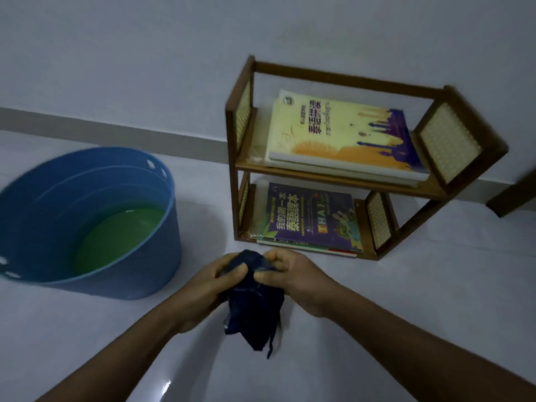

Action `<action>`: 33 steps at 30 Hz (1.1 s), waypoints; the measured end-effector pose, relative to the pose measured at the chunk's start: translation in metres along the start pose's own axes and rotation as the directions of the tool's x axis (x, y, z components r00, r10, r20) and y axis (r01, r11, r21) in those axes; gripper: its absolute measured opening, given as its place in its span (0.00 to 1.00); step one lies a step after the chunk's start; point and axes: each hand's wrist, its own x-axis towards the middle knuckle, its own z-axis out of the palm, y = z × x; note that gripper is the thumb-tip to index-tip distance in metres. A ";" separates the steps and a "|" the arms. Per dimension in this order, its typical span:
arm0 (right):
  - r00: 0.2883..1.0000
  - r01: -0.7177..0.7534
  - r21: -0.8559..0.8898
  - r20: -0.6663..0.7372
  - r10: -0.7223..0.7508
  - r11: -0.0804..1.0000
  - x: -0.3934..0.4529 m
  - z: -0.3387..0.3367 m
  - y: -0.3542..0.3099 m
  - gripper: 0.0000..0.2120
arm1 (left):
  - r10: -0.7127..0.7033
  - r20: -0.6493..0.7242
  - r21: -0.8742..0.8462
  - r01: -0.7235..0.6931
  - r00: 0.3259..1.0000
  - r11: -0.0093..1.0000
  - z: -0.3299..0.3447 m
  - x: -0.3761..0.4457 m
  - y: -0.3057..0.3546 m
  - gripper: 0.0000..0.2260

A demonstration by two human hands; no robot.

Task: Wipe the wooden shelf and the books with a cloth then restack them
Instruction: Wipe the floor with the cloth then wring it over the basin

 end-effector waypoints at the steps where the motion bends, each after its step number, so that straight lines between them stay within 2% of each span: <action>1: 1.000 -0.008 0.054 0.017 0.008 0.998 -0.002 0.004 -0.016 0.10 | 0.029 -0.029 -0.010 -0.029 0.999 1.000 0.000 -0.008 0.012 0.21; 4: 0.999 -0.034 0.123 0.029 0.030 0.992 -0.007 0.026 -0.055 0.10 | 0.074 -0.041 -0.109 -0.078 0.996 0.991 -0.002 -0.043 0.047 0.20; 7: 0.999 -0.043 0.172 -0.002 0.044 0.984 -0.006 0.048 -0.088 0.07 | 0.099 -0.032 -0.109 -0.102 0.995 0.989 -0.001 -0.074 0.063 0.21; 8: 0.998 -0.051 0.204 -0.015 0.055 0.978 -0.005 0.057 -0.098 0.07 | 0.107 -0.066 -0.100 -0.114 0.992 0.989 -0.001 -0.083 0.066 0.21; 11: 0.994 -0.090 0.276 -0.027 0.101 0.957 -0.005 0.085 -0.125 0.13 | 0.141 -0.290 -0.104 -0.178 0.947 0.978 -0.010 -0.113 0.068 0.24; 14: 0.998 -0.067 0.199 -0.007 0.070 0.978 -0.012 0.108 -0.140 0.12 | 0.165 -0.456 -0.213 -0.288 0.875 0.934 -0.012 -0.133 0.067 0.21; 18: 0.999 0.040 0.090 0.004 -0.041 0.995 -0.026 0.137 -0.145 0.09 | 0.185 -0.589 -0.286 -0.417 0.787 0.863 -0.009 -0.145 0.074 0.16; 19: 0.996 0.092 0.014 0.000 -0.092 0.996 -0.028 0.143 -0.145 0.10 | 0.162 -0.616 -0.303 -0.421 0.771 0.855 -0.008 -0.146 0.076 0.15; 20: 0.986 0.166 -0.138 -0.001 -0.168 0.976 -0.029 0.149 -0.145 0.11 | 0.124 -0.633 -0.337 -0.417 0.764 0.844 -0.007 -0.147 0.078 0.14; 21: 0.965 0.253 -0.331 0.017 -0.262 0.909 -0.032 0.153 -0.146 0.12 | 0.087 -0.634 -0.392 -0.415 0.769 0.821 -0.005 -0.149 0.081 0.12; 22: 0.930 0.336 -0.517 0.050 -0.364 0.787 -0.035 0.157 -0.145 0.12 | 0.063 -0.613 -0.463 -0.422 0.788 0.779 -0.004 -0.151 0.083 0.11; 24: 0.811 0.486 -0.749 0.194 -0.552 0.450 -0.042 0.167 -0.139 0.12 | 0.073 -0.542 -0.593 -0.442 0.837 0.673 -0.006 -0.156 0.089 0.15; 26: 0.621 0.569 -0.822 0.448 -0.643 -0.024 -0.051 0.181 -0.123 0.10 | 0.110 -0.498 -0.639 -0.450 0.860 0.625 -0.010 -0.159 0.091 0.21; 27: 0.565 0.554 -0.798 0.569 -0.598 -0.236 -0.056 0.188 -0.116 0.10 | 0.113 -0.509 -0.619 -0.454 0.854 0.641 -0.013 -0.158 0.091 0.22; 28: 0.534 0.552 -0.760 0.638 -0.556 -0.342 -0.059 0.193 -0.113 0.09 | 0.119 -0.535 -0.570 -0.461 0.836 0.680 -0.016 -0.158 0.089 0.23; 29: 0.520 0.579 -0.745 0.650 -0.554 -0.331 -0.062 0.194 -0.114 0.08 | 0.138 -0.557 -0.497 -0.462 0.819 0.735 -0.019 -0.156 0.088 0.22; 30: 0.545 0.623 -0.764 0.579 -0.606 -0.170 -0.064 0.193 -0.121 0.08 | 0.157 -0.572 -0.430 -0.457 0.805 0.778 -0.022 -0.156 0.088 0.21; 32: 0.660 0.618 -0.722 0.263 -0.703 0.311 -0.058 0.182 -0.135 0.05 | 0.183 -0.595 -0.370 -0.469 0.783 0.802 -0.024 -0.156 0.089 0.17; 33: 0.728 0.556 -0.684 0.127 -0.673 0.472 -0.051 0.173 -0.141 0.10 | 0.193 -0.612 -0.377 -0.498 0.767 0.781 -0.025 -0.156 0.089 0.17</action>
